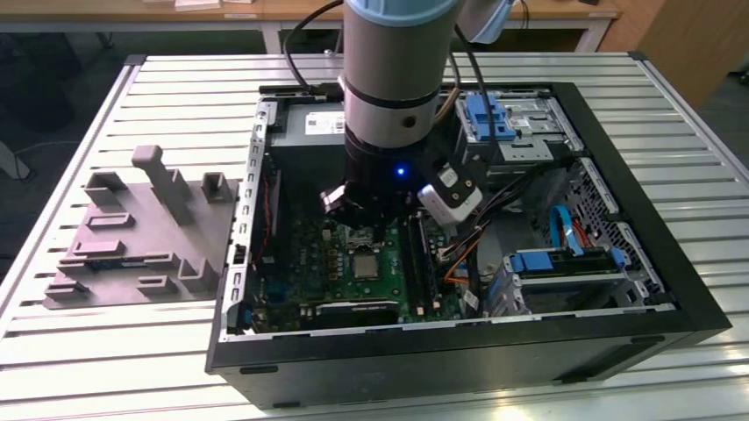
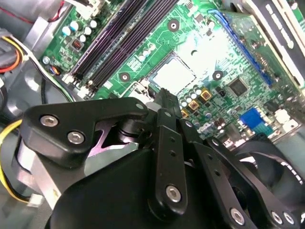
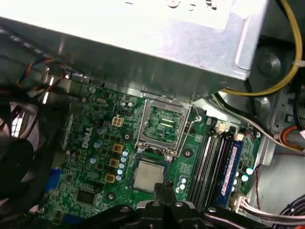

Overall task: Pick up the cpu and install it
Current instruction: 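Close the cpu cover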

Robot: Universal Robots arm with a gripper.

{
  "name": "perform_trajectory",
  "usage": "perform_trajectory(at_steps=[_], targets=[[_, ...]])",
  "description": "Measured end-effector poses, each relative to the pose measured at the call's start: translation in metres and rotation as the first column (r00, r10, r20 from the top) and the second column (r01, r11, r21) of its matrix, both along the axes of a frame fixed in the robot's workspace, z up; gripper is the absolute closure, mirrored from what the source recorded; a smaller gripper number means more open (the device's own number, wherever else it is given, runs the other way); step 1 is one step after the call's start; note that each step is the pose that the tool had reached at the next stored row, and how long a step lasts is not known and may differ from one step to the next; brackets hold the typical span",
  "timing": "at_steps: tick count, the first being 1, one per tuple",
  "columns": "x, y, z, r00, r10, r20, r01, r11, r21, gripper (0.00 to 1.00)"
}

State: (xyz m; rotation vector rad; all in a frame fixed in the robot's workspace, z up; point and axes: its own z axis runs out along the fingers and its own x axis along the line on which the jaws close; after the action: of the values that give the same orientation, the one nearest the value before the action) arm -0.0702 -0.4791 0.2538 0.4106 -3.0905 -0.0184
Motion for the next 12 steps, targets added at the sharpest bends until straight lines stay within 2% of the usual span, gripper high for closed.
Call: perform_trajectory(at_steps=[2, 3, 6, 7, 8, 12], targets=[[0.0002, -0.0001, -0.0002, 0.9997, 0.023, 0.0000, -0.023, 0.9997, 0.0029, 0.89], [0.0004, 0.0000, -0.0004, 0.9997, 0.026, 0.0003, -0.026, 0.9996, 0.0148, 0.89], [0.0010, 0.0000, -0.0005, 0.9996, 0.027, 0.0019, -0.027, 0.9972, 0.0691, 0.89], [0.0012, 0.0000, -0.0008, 0.9996, 0.028, 0.0021, -0.028, 0.9964, 0.0805, 0.89], [0.0015, 0.0000, -0.0011, 0.9995, 0.033, 0.0022, -0.033, 0.9960, 0.0832, 0.89], [0.0023, 0.0000, -0.0026, 0.9970, 0.077, 0.0027, -0.077, 0.9936, 0.0831, 0.89]])
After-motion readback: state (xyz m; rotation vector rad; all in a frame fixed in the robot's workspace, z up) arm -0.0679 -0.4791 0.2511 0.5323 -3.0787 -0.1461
